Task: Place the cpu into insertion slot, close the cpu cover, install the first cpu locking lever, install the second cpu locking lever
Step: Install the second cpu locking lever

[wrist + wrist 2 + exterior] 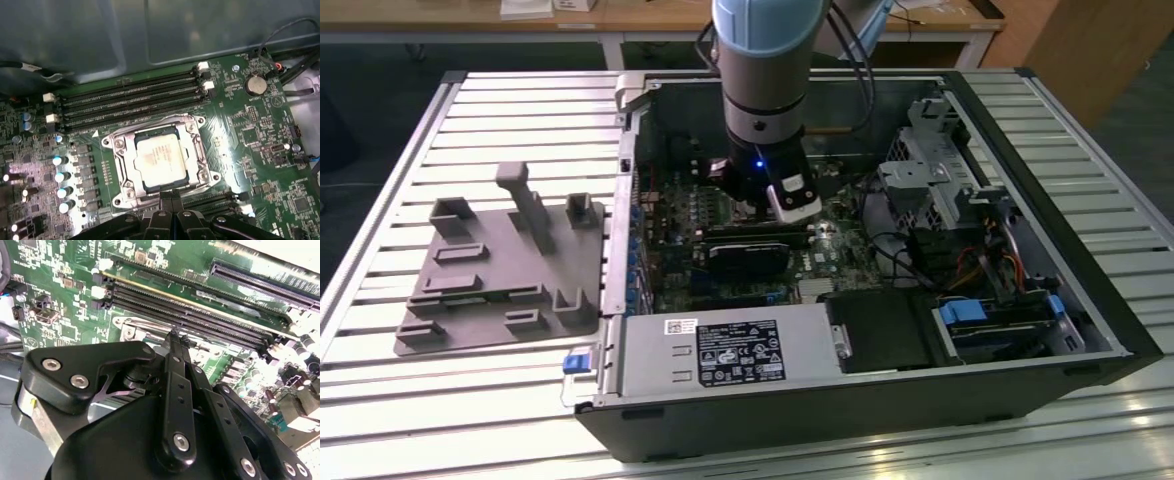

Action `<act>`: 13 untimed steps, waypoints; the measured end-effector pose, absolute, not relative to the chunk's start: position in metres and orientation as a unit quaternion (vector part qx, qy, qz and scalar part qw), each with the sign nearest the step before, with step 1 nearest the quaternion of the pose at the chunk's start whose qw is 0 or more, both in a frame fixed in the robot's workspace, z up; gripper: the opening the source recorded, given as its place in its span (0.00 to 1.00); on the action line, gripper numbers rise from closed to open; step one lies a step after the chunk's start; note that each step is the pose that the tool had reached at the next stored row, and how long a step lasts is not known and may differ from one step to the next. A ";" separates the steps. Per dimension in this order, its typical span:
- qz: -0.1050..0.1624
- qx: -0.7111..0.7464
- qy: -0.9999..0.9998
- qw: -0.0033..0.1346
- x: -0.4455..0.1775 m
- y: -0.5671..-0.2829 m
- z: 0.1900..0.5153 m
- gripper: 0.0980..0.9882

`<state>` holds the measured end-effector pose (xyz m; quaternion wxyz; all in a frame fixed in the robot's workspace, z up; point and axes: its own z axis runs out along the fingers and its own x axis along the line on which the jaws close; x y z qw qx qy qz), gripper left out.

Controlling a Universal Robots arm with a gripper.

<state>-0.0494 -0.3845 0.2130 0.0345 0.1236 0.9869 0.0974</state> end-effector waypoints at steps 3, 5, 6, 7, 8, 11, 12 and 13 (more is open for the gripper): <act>0.097 0.123 0.987 0.035 -0.049 -0.380 0.213 0.01; 0.095 0.123 0.987 0.035 -0.049 -0.377 0.213 0.01; 0.094 0.123 0.987 0.035 -0.049 -0.375 0.213 0.01; 0.093 0.123 0.987 0.035 -0.049 -0.373 0.213 0.01; 0.092 0.123 0.987 0.035 -0.049 -0.371 0.213 0.01; 0.087 0.123 0.988 0.036 -0.049 -0.365 0.213 0.01; 0.085 0.123 0.988 0.036 -0.049 -0.362 0.213 0.01; 0.082 0.123 0.988 0.036 -0.049 -0.360 0.213 0.01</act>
